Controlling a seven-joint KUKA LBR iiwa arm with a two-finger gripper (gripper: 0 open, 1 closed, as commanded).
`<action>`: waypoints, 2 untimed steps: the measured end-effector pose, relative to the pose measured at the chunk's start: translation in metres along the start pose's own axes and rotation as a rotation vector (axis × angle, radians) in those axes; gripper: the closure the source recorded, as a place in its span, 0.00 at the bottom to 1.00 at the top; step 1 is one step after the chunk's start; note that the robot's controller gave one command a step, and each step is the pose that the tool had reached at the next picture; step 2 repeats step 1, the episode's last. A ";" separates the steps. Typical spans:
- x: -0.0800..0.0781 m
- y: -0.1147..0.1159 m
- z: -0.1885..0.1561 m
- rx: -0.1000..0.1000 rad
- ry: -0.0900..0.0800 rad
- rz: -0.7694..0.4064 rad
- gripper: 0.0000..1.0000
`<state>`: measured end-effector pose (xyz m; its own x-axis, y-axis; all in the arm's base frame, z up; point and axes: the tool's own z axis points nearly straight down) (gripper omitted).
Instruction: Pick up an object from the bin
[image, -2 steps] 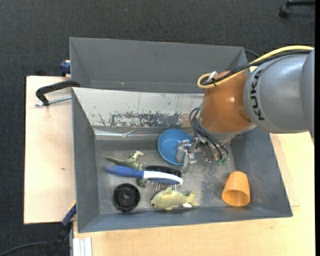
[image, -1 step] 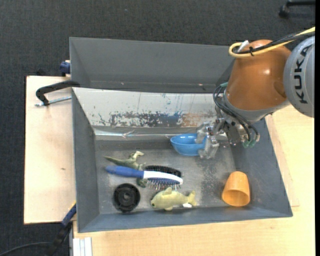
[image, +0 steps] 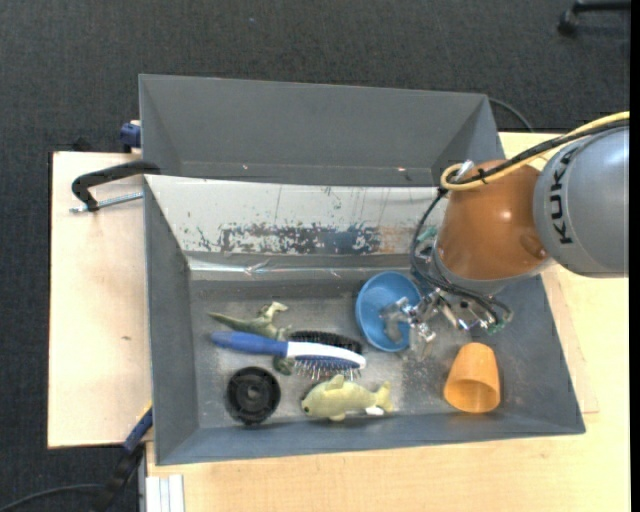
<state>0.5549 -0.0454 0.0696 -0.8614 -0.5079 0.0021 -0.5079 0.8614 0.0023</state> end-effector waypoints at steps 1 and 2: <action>0.004 -0.006 -0.178 0.011 -0.015 -0.007 1.00; 0.004 -0.006 -0.178 0.011 -0.015 -0.007 1.00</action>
Offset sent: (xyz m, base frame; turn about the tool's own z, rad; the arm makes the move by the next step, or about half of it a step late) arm -0.0023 -0.0079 0.1721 -0.0093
